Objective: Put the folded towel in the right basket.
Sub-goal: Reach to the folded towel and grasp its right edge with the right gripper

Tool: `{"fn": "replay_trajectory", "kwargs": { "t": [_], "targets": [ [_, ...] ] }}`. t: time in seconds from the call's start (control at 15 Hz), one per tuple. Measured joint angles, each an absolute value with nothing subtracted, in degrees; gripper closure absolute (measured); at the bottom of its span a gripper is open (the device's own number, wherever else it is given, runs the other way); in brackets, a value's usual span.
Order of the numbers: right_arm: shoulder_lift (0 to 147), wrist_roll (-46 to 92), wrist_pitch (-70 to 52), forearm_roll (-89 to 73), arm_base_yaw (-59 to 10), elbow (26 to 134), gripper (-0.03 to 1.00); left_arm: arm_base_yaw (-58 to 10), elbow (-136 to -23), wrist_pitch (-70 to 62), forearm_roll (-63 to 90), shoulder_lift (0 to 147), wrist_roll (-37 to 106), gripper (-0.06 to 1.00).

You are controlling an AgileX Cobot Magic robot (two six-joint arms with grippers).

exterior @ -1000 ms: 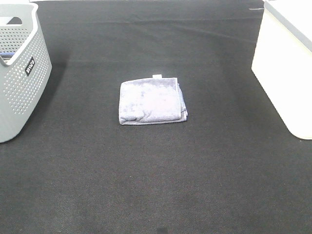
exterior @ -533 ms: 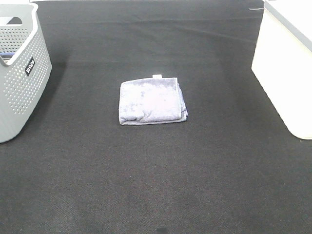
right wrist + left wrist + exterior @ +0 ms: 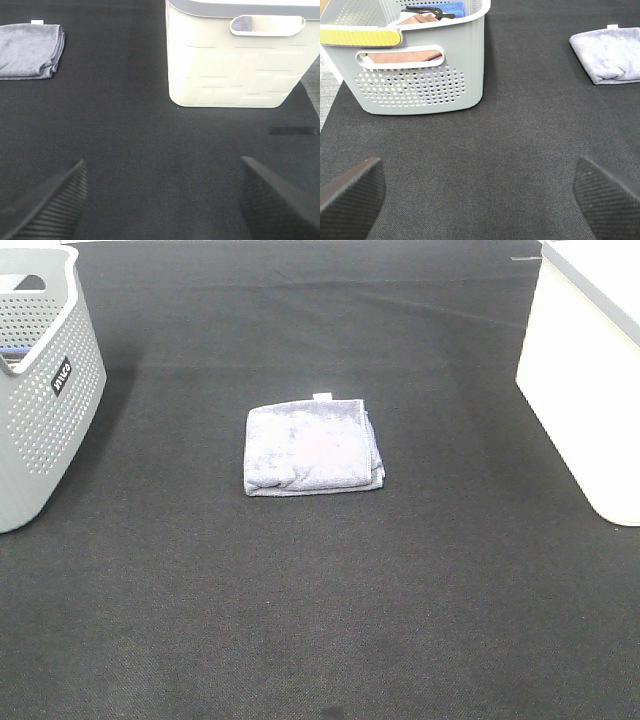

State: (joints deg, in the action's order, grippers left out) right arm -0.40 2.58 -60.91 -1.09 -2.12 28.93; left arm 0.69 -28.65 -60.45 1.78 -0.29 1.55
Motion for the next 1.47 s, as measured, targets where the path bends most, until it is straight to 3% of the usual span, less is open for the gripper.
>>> {"fn": "replay_trajectory", "kwargs": {
  "t": [0.6,1.0,1.27,1.47],
  "targets": [
    [2.9,2.6,-57.2,-1.0,-2.1,30.3,0.20,0.7,-28.6,-60.4,1.8,-0.3,1.5,-0.03],
    [33.2,2.9,-46.1,-1.1,-2.1,43.3,0.20,0.7,-28.6,-60.4,1.8,-0.3,1.5,-0.03],
    [57.1,8.2,-47.2,-6.7,-2.1,61.2,0.20,0.7,-28.6,-60.4,1.8,-0.3,1.5,-0.03],
    [72.5,13.3,-55.3,-14.2,-2.1,73.1,0.20,0.7,-28.6,-60.4,1.8,-0.3,1.5,-0.03]
  ]
}}
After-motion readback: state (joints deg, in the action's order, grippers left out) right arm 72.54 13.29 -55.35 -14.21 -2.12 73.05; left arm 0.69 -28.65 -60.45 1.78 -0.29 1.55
